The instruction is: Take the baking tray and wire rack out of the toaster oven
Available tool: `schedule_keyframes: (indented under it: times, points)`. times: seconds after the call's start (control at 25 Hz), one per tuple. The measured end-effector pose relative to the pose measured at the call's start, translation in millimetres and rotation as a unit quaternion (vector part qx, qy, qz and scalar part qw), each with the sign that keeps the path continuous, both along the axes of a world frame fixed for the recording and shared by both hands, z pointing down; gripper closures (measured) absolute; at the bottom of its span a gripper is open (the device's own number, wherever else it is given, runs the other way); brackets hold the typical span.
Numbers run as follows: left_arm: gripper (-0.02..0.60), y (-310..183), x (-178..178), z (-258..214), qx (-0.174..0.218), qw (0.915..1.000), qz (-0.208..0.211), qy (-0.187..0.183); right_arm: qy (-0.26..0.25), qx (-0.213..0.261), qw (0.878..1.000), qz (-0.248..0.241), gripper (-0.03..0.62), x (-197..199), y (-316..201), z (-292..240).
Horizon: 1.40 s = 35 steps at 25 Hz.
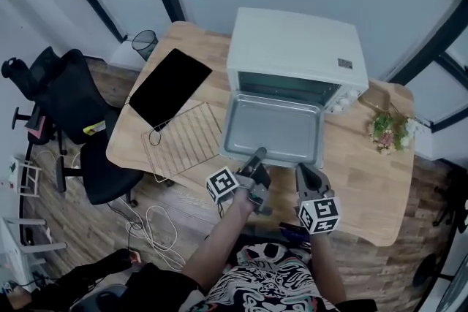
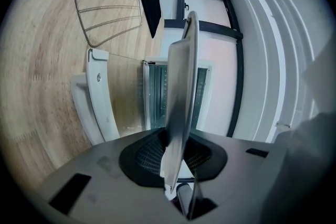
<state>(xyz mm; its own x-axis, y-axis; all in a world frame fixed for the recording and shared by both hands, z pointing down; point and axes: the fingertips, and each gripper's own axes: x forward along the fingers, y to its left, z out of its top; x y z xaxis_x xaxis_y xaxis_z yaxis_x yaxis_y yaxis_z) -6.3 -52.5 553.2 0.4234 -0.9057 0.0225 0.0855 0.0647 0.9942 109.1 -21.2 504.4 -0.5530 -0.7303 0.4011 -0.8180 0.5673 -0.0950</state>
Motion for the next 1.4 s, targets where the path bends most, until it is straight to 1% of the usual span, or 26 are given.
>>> schedule_keyframes:
  times: [0.28,0.52,0.8,0.92,1.12,1.24,1.32,1.4]
  points:
    - [0.506,11.0,-21.9,3.3,-0.005,0.9996,-0.028,0.000,0.000,0.000,1.000,-0.030,0.594,-21.1,2.0,1.0]
    - [0.506,18.8,-45.5,-0.2,0.004,0.9978,-0.064,0.016,0.002,-0.004,0.998,-0.056,0.594,-39.1,4.2,4.8]
    - [0.506,29.0,-72.0,2.0,0.004,0.9950,-0.098,0.017,0.007,-0.006,0.996,-0.086,0.594,-61.6,5.0,6.6]
    - [0.506,34.4,-84.3,6.0,-0.004,0.9938,-0.110,0.012,0.007,-0.007,0.995,-0.095,0.594,-69.9,4.1,6.9]
    - [0.506,43.9,-108.3,11.8,-0.013,0.9905,-0.137,0.006,0.009,-0.008,0.994,-0.111,0.594,-85.8,2.7,6.0]
    - [0.506,47.1,-119.1,13.0,-0.010,0.9878,-0.155,0.014,0.011,-0.008,0.992,-0.124,0.594,-94.4,1.9,6.9]
    - [0.506,51.0,-125.3,16.4,-0.017,0.9860,-0.165,0.020,0.012,-0.010,0.991,-0.133,0.594,-100.0,2.2,8.3]
    - [0.506,54.7,-133.6,16.8,-0.015,0.9845,-0.174,0.017,0.014,-0.012,0.990,-0.141,0.594,-106.9,2.7,10.0]
